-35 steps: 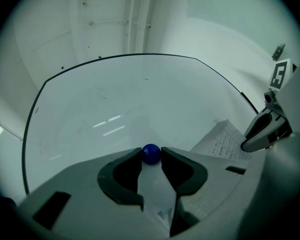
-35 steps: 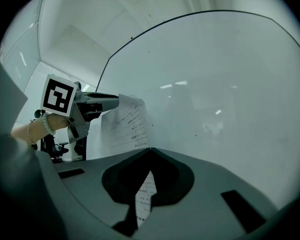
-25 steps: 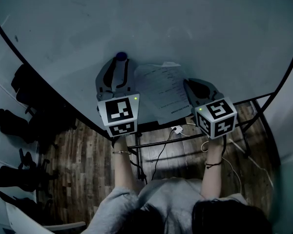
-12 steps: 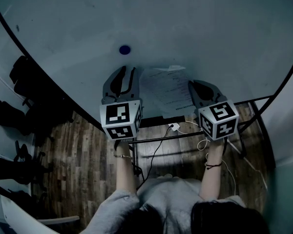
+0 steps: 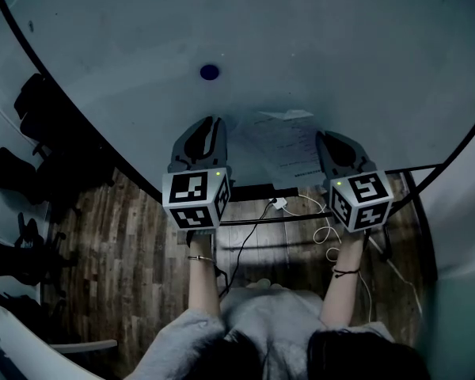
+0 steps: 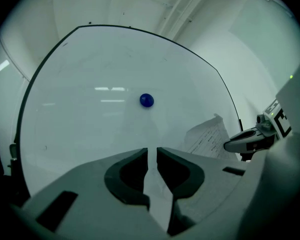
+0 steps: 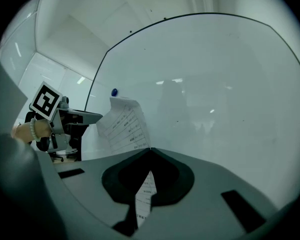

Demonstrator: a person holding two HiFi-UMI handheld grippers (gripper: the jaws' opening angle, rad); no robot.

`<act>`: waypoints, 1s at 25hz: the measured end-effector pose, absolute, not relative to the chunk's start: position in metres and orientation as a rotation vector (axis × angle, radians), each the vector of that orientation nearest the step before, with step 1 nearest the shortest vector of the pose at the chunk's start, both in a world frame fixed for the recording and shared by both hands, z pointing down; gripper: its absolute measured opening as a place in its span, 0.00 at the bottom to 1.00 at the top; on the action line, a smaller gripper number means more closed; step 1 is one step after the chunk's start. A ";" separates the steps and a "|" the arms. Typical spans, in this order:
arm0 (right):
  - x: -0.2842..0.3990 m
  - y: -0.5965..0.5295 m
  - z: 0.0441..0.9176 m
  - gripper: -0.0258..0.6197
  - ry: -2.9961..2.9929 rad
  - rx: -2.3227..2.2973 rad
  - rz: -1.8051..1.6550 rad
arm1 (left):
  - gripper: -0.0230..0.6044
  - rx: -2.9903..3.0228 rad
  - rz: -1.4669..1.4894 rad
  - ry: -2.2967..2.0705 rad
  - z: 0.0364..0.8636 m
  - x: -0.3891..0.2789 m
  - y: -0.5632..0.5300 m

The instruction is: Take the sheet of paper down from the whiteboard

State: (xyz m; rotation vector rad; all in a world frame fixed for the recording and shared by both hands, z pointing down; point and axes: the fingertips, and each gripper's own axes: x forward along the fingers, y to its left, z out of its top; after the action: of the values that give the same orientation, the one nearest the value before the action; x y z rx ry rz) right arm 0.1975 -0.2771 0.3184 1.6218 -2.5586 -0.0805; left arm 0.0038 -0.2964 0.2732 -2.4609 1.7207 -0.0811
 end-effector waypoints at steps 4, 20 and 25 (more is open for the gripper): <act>0.203 -0.278 0.318 0.04 -2.555 1.644 -0.093 | 0.11 -2.508 -0.093 1.737 0.285 0.005 -0.296; 0.212 -0.285 0.329 0.04 -2.553 1.632 -0.083 | 0.05 -2.650 -0.134 1.810 0.338 -0.002 -0.289; 0.210 -0.282 0.326 0.04 -2.574 1.609 -0.108 | 0.05 -2.643 -0.141 1.832 0.342 -0.003 -0.283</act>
State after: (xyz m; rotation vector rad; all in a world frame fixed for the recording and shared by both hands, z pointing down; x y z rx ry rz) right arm 0.2102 -0.2818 0.3264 1.6095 -2.5742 -0.1077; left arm -0.0028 -0.2834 0.3417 -2.6432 1.8325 -0.1415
